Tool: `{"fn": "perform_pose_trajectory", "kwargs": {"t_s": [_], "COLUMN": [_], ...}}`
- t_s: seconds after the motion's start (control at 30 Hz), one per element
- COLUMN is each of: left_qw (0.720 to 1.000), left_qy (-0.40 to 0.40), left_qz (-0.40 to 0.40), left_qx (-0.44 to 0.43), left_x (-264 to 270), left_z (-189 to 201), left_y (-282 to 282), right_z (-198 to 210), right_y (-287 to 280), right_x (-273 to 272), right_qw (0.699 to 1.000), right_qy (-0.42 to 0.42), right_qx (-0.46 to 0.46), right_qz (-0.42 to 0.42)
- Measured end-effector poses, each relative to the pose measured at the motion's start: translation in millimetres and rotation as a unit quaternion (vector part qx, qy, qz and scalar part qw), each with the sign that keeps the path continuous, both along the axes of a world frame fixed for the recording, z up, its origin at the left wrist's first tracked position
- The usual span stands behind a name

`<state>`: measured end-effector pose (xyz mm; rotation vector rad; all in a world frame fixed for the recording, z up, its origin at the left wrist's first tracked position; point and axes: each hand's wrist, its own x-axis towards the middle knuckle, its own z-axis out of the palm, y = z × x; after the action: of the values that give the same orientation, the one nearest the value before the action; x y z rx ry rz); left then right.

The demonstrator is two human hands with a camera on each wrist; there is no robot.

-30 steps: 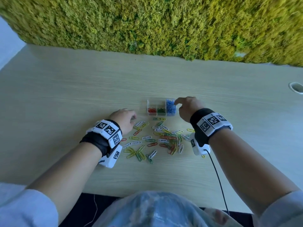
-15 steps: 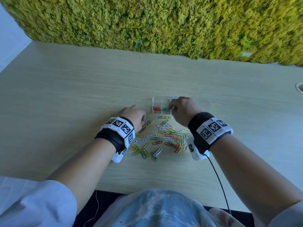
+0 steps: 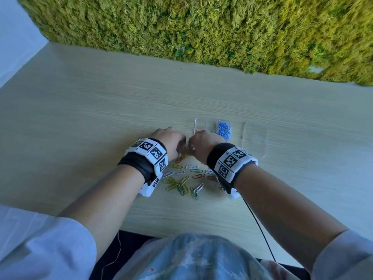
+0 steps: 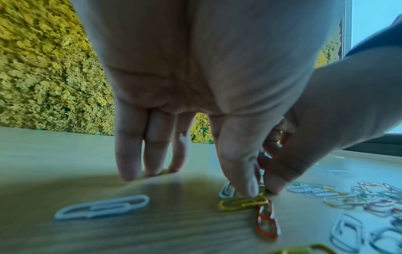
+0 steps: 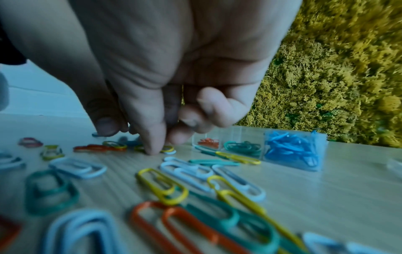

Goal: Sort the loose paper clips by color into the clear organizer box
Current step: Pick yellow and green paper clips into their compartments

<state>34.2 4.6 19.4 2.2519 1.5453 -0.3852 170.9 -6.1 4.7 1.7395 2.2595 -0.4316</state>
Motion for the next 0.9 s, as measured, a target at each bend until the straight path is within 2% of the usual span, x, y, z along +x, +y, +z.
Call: {"fn": "perform_pose_trajectory", "kwargs": {"t_s": [0.2,0.3,0.37,0.4,0.43,0.5,0.53,0.63,0.67,0.7,0.73,0.77,0.8,0.83,0.87,0.9], "left_qw": [1.0,0.999,0.998,0.998,0.998,0.997,0.997,0.99,0.984,0.975,0.962,0.945,0.92,0.882,0.833,0.782], "left_qy": [-0.005,-0.03,-0.038,-0.042,-0.047,-0.057,-0.066,-0.128,-0.165,-0.204,-0.246,-0.288,-0.337,-0.4,-0.466,-0.525], "left_qz": [0.009,0.03,0.03,0.031,0.033,0.039,0.041,0.058,0.07,0.092,0.121,0.158,0.195,0.23,0.258,0.277], "left_qx": [0.018,0.025,0.027,0.027,0.025,0.015,0.007,-0.009,-0.003,0.005,0.009,-0.006,-0.042,-0.094,-0.15,-0.191], "left_x": [1,1,0,-1,-1,-3,-5,-14,-15,-18,-19,-20,-21,-21,-21,-20], "left_z": [-4,-5,-8,-9,-10,-12,-13,-10,-8,-7,-5,-3,-1,1,3,4], "left_y": [-6,-6,-5,-5,-5,-5,-5,-4,-4,-5,-6,-7,-9,-11,-13,-16], "right_z": [1,8,11,10,9,6,6,5,4,5,6,6,5,5,5,5], "right_y": [-6,-10,-12,-12,-14,-18,-21,-31,-34,-36,-38,-39,-39,-40,-41,-42], "right_x": [0,13,29,37,45,60,65,77,80,82,83,84,84,84,82,80], "right_qw": [1.0,0.994,0.963,0.931,0.881,0.744,0.682,0.523,0.482,0.457,0.453,0.469,0.505,0.569,0.66,0.763], "right_qy": [-0.001,0.098,0.228,0.309,0.403,0.569,0.622,0.721,0.74,0.748,0.744,0.732,0.711,0.675,0.611,0.516], "right_qx": [0.003,-0.006,-0.007,-0.016,-0.035,-0.076,-0.09,-0.121,-0.128,-0.136,-0.142,-0.144,-0.138,-0.124,-0.103,-0.08], "right_qz": [-0.016,-0.056,-0.142,-0.192,-0.246,-0.342,-0.375,-0.437,-0.451,-0.462,-0.469,-0.473,-0.469,-0.453,-0.424,-0.381]}}
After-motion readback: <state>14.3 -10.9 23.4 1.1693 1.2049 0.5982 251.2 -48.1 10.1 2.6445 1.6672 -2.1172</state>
